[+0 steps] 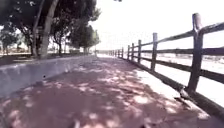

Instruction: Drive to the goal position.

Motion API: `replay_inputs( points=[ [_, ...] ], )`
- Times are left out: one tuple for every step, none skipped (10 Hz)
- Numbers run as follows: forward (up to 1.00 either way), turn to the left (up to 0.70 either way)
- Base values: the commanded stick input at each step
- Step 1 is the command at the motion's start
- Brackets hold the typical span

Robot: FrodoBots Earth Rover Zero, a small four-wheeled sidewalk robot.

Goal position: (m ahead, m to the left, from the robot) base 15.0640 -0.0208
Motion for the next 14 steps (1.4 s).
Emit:
replay_inputs(
  points=[
    [0.70, 0.00],
    [0.70, 0.00],
    [0.70, 0.00],
    [0.70, 0.00],
    [0.70, 0.00],
    [0.70, 0.00],
    [0.70, 0.00],
    [0.70, 0.00],
    [0.70, 0.00],
    [0.70, 0.00],
    [0.70, 0.00],
    [0.70, 0.00],
    [0.70, 0.00],
    [0.70, 0.00]
  ],
)
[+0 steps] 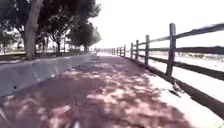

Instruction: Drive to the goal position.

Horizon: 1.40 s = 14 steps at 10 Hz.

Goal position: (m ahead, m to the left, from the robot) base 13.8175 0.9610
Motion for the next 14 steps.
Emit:
replay_inputs(
  points=[
    [0.70, 0.00],
    [0.70, 0.00],
    [0.70, 0.00],
    [0.70, 0.00],
    [0.70, 0.00],
    [0.70, 0.00],
    [0.70, 0.00],
    [0.70, 0.00],
    [0.70, 0.00],
    [0.70, 0.00],
    [0.70, 0.00],
    [0.70, 0.00],
    [0.70, 0.00],
    [0.70, 0.00]
  ],
)
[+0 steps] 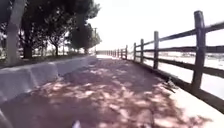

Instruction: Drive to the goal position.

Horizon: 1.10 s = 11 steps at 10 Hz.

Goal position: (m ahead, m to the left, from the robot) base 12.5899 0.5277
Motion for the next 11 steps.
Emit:
replay_inputs(
  points=[
    [0.70, 0.00],
    [0.70, 0.00],
    [0.70, 0.00],
    [0.70, 0.00],
    [0.70, 0.00],
    [0.70, 0.00],
    [0.70, 0.00],
    [0.70, 0.00],
    [0.70, 0.00],
    [0.70, 0.00],
    [0.70, 0.00]
  ],
)
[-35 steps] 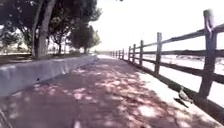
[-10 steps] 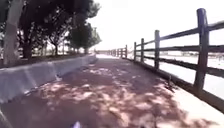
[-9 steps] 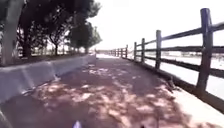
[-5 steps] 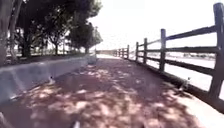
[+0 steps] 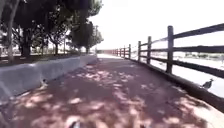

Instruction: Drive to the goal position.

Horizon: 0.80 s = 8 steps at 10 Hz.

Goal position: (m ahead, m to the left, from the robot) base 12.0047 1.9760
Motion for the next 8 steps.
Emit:
replay_inputs(
  points=[
    [0.70, 0.00],
    [0.70, 0.00],
    [0.70, 0.00],
    [0.70, 0.00],
    [0.70, 0.00],
    [0.70, 0.00],
    [0.70, 0.00],
    [0.70, 0.00]
  ],
)
